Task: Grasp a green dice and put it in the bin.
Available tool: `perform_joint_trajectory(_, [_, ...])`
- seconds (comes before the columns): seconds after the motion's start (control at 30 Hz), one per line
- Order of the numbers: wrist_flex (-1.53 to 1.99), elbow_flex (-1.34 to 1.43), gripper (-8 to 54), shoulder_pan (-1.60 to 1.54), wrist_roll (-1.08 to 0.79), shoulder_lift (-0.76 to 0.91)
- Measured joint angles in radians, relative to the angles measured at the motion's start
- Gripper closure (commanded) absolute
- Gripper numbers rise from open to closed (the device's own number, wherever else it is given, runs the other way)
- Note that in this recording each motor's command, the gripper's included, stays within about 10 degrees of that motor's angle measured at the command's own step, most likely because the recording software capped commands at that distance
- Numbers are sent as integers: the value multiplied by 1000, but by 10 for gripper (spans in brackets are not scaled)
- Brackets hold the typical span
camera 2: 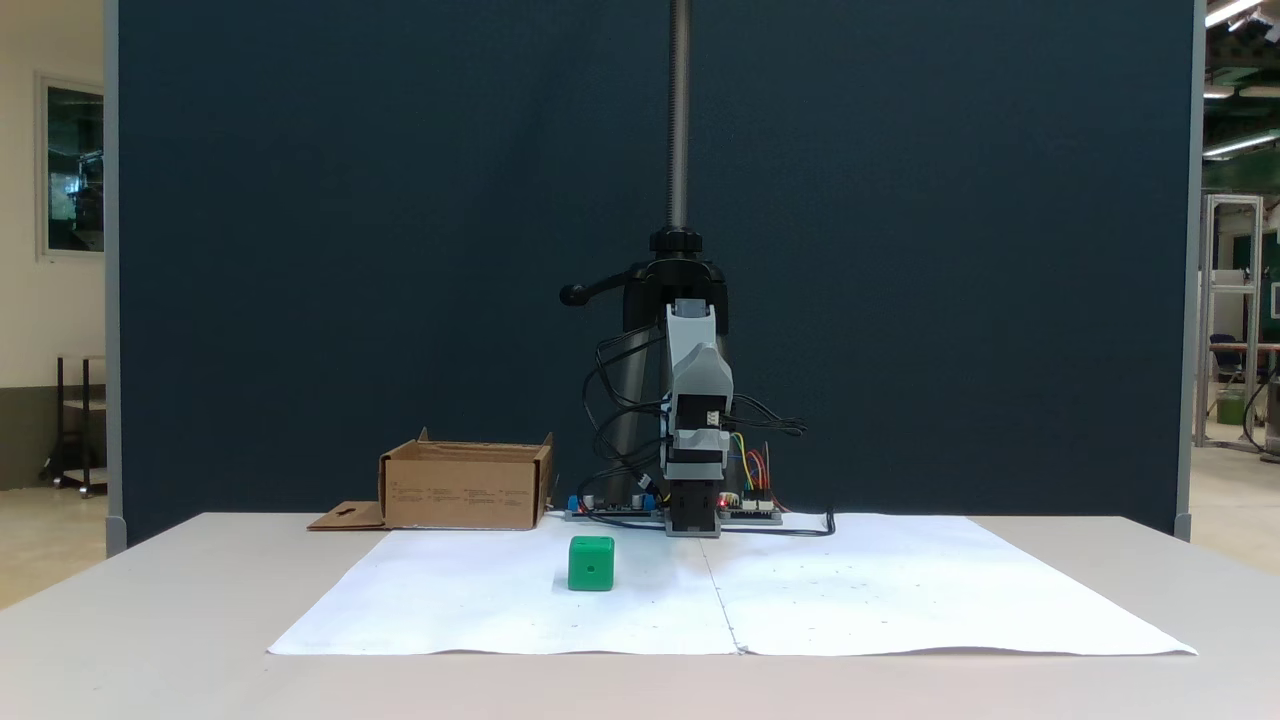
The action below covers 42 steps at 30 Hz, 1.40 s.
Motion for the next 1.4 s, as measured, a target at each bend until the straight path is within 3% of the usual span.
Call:
perform_joint_trajectory(0.9, [18, 0, 20, 52, 0, 0])
perform_joint_trajectory(1.4, [46, -28, 58, 58, -9, 0])
